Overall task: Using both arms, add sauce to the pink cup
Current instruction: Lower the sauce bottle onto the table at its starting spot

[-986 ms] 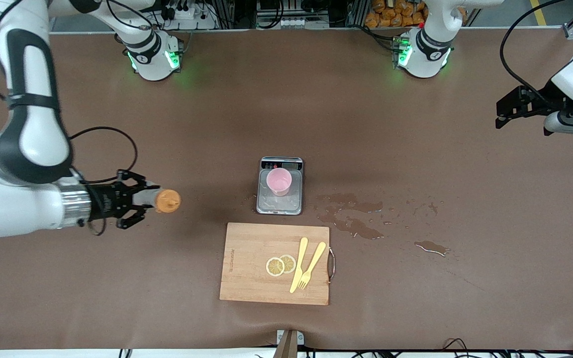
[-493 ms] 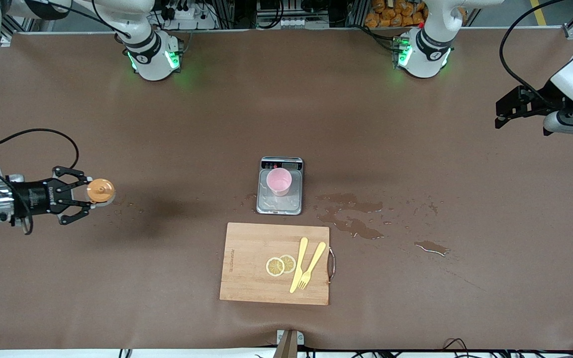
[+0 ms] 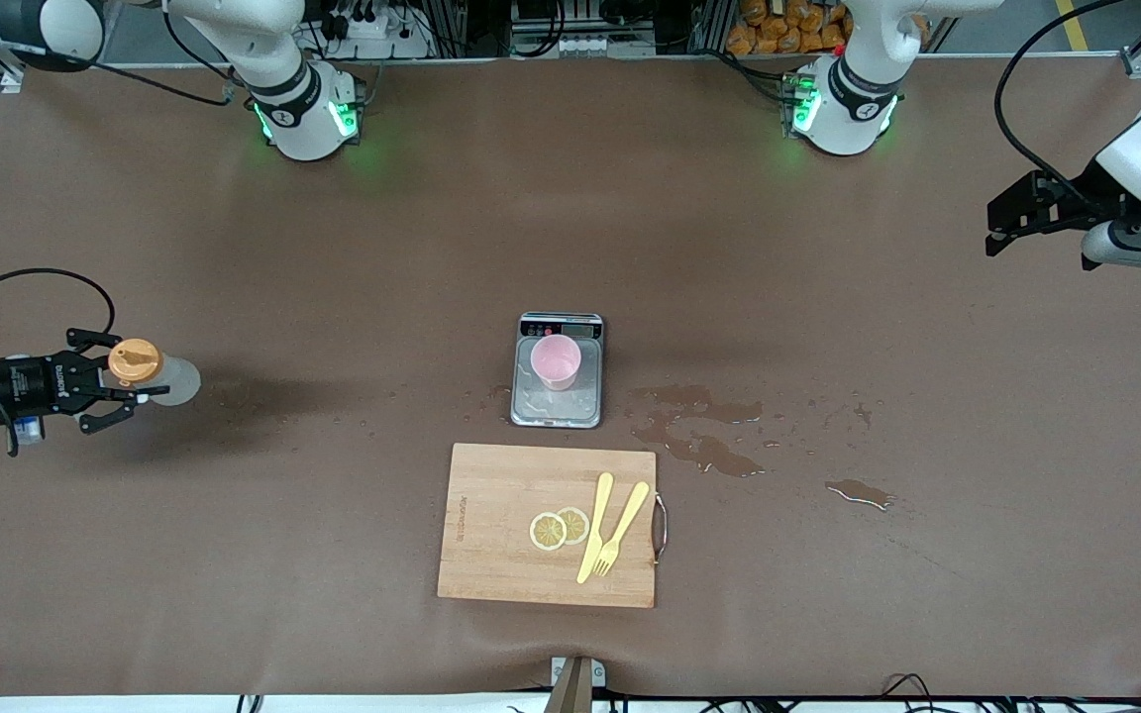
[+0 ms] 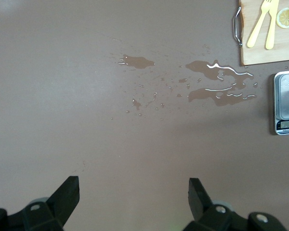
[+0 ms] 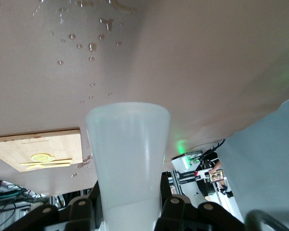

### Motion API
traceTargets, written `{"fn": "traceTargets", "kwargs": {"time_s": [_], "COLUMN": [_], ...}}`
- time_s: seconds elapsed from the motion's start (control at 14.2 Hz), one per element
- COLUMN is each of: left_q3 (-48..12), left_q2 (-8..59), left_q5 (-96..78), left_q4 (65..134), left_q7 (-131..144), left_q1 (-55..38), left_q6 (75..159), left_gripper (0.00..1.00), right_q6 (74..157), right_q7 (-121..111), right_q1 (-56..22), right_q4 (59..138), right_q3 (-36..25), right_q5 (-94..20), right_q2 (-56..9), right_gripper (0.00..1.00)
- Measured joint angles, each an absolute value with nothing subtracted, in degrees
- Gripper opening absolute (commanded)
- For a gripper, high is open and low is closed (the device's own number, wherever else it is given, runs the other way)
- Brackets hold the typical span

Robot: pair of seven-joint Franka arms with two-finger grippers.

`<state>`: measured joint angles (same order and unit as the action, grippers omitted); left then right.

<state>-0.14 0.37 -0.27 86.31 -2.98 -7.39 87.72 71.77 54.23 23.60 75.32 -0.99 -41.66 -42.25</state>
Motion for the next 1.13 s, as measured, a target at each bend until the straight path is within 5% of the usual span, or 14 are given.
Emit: {"fn": "traceTargets", "kwargs": {"time_s": [0.63, 1.13], "left_q3": [-0.8, -0.8], "left_q2": [0.4, 0.4], "left_q5": [-0.3, -0.3], "left_q4": [86.3, 86.3], "left_q7": [-3.0, -3.0], "left_q1": [-7.5, -7.3], "left_q6": [87.7, 87.7], "left_gripper": [1.00, 1.00], "right_q6": [71.9, 71.9], "right_q7": [34.8, 32.1], "right_q1": [31.0, 31.5], "right_q4": [78.3, 80.9], "right_q3": [-1.1, -1.1], "right_q5": [-41.8, -41.8], "right_q2": [-53.7, -54.2], "right_gripper": [0.48, 0.48]}}
